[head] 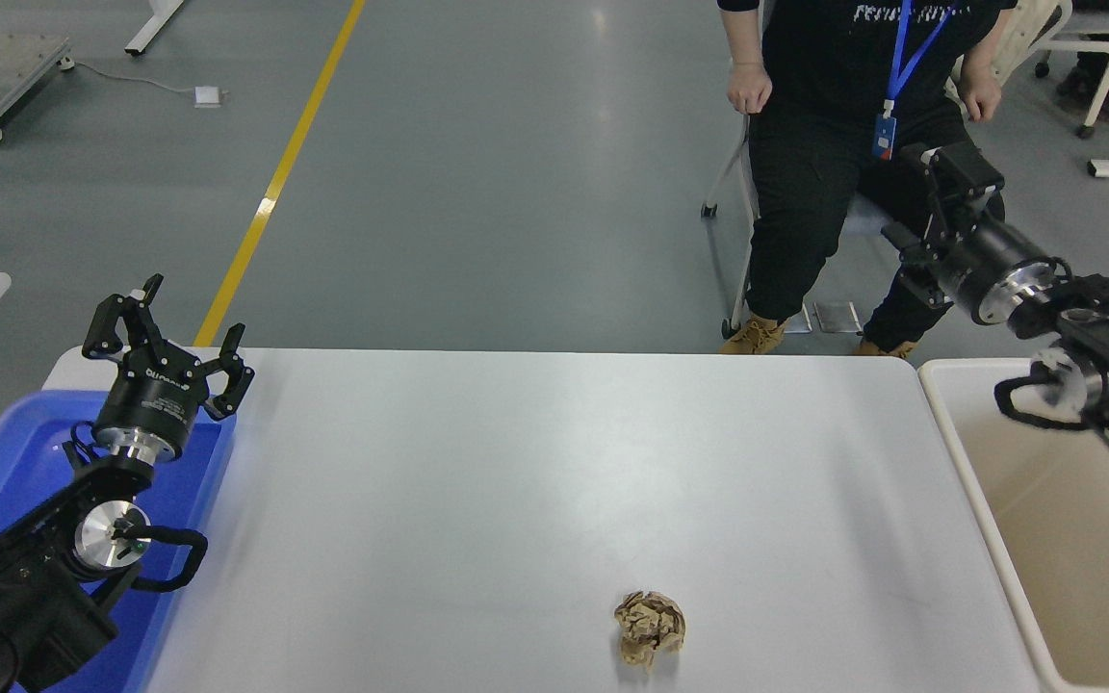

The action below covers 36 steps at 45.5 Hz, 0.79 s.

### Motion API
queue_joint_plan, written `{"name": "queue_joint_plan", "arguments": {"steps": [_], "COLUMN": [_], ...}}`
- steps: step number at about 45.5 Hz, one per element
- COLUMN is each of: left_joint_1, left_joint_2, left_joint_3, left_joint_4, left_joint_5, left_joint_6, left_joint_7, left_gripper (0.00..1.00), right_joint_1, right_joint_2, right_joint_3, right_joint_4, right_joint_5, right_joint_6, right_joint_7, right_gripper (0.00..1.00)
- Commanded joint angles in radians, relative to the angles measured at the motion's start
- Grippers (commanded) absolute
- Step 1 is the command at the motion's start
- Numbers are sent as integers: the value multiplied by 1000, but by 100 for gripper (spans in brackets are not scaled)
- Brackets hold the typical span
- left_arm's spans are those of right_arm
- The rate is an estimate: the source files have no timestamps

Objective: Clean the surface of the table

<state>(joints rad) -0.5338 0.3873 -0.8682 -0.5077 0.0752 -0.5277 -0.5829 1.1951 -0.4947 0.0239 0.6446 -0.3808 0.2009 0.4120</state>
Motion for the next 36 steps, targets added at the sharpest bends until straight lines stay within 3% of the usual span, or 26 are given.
{"name": "queue_joint_plan", "arguments": {"steps": [1, 11, 19, 36], "left_joint_1": [0, 0, 0, 0], "left_joint_2": [-1, 1, 1, -1], "left_joint_3": [0, 0, 0, 0], "left_joint_4": [0, 0, 0, 0], "left_joint_5": [0, 0, 0, 0], "left_joint_6": [0, 0, 0, 0], "left_joint_7": [0, 0, 0, 0], "left_gripper": [100, 100, 100, 100], "right_joint_1": [189, 242, 296, 259], "right_joint_2": [113, 172, 284, 444], "right_joint_3": [-229, -275, -419, -657], "right_joint_4": [38, 145, 207, 149], "right_joint_5": [-278, -602, -707, -816], "right_joint_6": [155, 330, 330, 275], "right_joint_7": [1, 1, 1, -4], "right_gripper": [99, 99, 99, 99]}}
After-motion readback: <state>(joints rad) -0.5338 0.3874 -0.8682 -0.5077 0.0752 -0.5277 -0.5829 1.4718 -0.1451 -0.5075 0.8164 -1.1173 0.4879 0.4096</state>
